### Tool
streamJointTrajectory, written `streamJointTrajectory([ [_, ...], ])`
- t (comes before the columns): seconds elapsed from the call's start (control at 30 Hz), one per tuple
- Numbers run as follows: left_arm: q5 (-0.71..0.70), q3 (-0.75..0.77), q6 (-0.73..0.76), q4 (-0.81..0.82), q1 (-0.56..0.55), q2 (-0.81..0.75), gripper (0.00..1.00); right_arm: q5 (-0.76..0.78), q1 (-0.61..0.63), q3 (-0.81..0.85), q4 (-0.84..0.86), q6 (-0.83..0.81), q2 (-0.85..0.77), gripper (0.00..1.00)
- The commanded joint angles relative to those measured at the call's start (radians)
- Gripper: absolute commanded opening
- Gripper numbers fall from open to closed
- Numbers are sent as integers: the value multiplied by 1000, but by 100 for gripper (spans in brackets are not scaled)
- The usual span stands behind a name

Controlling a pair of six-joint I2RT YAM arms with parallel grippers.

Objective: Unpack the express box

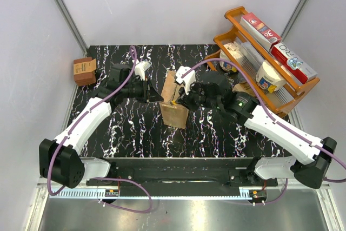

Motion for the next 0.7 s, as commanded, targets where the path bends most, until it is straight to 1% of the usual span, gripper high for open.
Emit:
streamJointTrajectory([
  [0.0,-157,-23,41,-19,29,-9,0,57,-7,18,-259,-8,-28,0],
  [0.2,-128,-18,32,-5,29,-1,0,68,-5,63,-262,11,-51,0],
  [0.3,-85,-17,31,13,29,-6,0,74,-7,97,-236,35,-71,0],
  [0.43,-58,-18,24,42,29,-24,0,69,-5,127,-123,113,-101,0],
  [0.5,-42,-20,21,54,29,-36,1,98,-5,138,-81,144,-115,0],
  [0.53,-41,-21,18,65,29,-41,3,111,-5,138,-51,172,-120,0],
  [0.57,-35,-23,17,73,29,-50,9,190,-5,140,-37,172,-127,0],
  [0.6,-22,-24,14,76,29,-55,13,230,-5,137,-27,207,-130,0],
  [0.63,-18,-24,14,86,29,-61,20,276,-7,134,-15,227,-132,0],
  [0.67,-13,-24,14,93,29,-66,32,389,-7,131,-13,236,-135,0],
])
